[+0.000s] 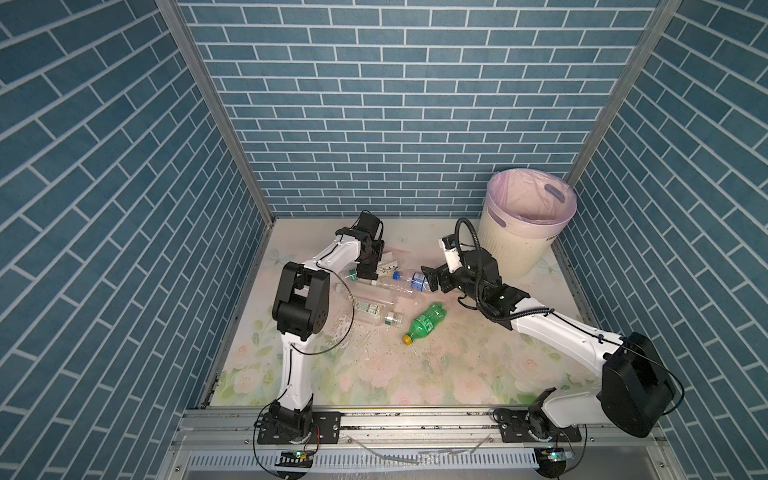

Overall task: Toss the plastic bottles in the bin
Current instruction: 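Grasp the green-label water bottle with the left gripper and lift it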

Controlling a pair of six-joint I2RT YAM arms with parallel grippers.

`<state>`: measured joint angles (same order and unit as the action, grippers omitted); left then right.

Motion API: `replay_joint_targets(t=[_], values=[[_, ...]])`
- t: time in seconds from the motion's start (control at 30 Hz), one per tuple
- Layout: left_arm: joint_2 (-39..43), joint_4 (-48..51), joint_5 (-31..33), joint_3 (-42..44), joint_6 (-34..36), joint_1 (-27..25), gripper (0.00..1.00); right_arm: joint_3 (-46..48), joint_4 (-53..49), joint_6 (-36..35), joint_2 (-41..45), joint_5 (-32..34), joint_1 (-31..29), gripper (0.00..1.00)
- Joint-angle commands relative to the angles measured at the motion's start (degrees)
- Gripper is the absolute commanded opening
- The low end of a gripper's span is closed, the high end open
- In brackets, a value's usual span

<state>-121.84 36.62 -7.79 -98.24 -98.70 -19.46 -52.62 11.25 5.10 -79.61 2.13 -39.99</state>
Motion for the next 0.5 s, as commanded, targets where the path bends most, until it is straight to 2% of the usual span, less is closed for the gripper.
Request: replay_joint_targets(t=[0.0, 0.23, 0.47], values=[[-2.5, -0.4, -0.1, 0.7, -0.4, 0.4, 0.85, 1.7, 1.9, -0.4, 0.0, 0.4, -0.2, 0.97], [-4.6, -1.5, -1.0, 0.7, -0.3, 0.6, 0.84, 2.9, 3.2, -0.4, 1.4, 2.4, -0.3, 0.97], [-4.9, -2.4, -0.4, 0.8, 1.2, 0.9, 0.71, 2.8, 3.0, -0.3, 1.3, 2.9, -0.4, 0.96]])
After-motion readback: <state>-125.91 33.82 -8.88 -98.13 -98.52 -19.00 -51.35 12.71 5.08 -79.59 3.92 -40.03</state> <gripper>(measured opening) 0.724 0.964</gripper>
